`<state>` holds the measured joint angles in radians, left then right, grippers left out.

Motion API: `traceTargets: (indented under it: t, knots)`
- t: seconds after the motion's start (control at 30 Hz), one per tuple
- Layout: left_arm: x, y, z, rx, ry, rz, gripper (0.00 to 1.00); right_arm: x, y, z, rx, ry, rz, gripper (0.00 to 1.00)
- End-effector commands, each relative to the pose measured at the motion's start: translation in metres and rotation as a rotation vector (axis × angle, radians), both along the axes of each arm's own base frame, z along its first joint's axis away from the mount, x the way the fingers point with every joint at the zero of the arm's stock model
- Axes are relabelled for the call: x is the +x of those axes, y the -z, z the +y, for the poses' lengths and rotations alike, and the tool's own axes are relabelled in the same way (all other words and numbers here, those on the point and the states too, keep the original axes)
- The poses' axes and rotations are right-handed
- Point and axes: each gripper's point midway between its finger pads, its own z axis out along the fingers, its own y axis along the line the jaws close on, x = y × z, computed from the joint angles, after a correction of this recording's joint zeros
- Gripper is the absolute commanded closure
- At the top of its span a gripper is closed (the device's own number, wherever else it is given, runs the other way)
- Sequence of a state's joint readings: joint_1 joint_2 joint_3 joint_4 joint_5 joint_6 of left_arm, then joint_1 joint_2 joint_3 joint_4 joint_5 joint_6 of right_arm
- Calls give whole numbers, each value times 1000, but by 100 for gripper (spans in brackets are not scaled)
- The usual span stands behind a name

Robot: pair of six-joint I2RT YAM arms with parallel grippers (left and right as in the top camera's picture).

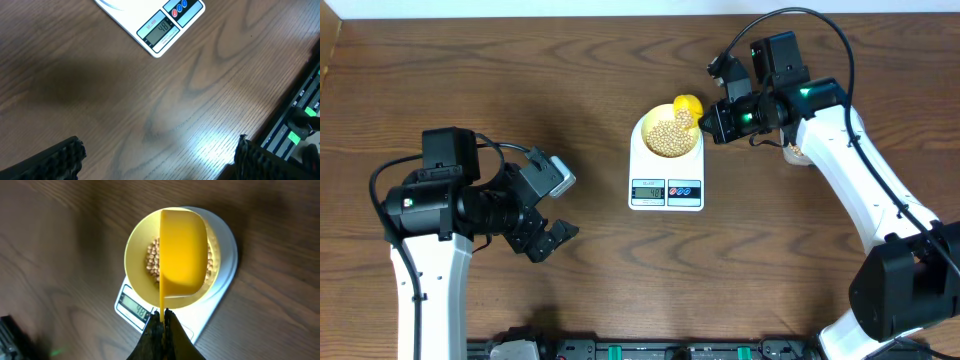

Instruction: Scoop item into bowl and weigh 50g on scale

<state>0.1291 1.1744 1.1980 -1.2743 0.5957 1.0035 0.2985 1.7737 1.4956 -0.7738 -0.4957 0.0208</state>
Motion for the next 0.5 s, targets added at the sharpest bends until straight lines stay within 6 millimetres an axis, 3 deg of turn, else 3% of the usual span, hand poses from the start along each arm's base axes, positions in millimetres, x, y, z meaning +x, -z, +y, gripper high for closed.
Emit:
traceTargets:
  t: [0.0,0.47]
  knots:
    - [-1,3,1,7,16,-2,2,4,-9,3,-11,-21,-44,99]
    - [-1,3,1,7,16,-2,2,-1,-11,8,10,-78,-55,99]
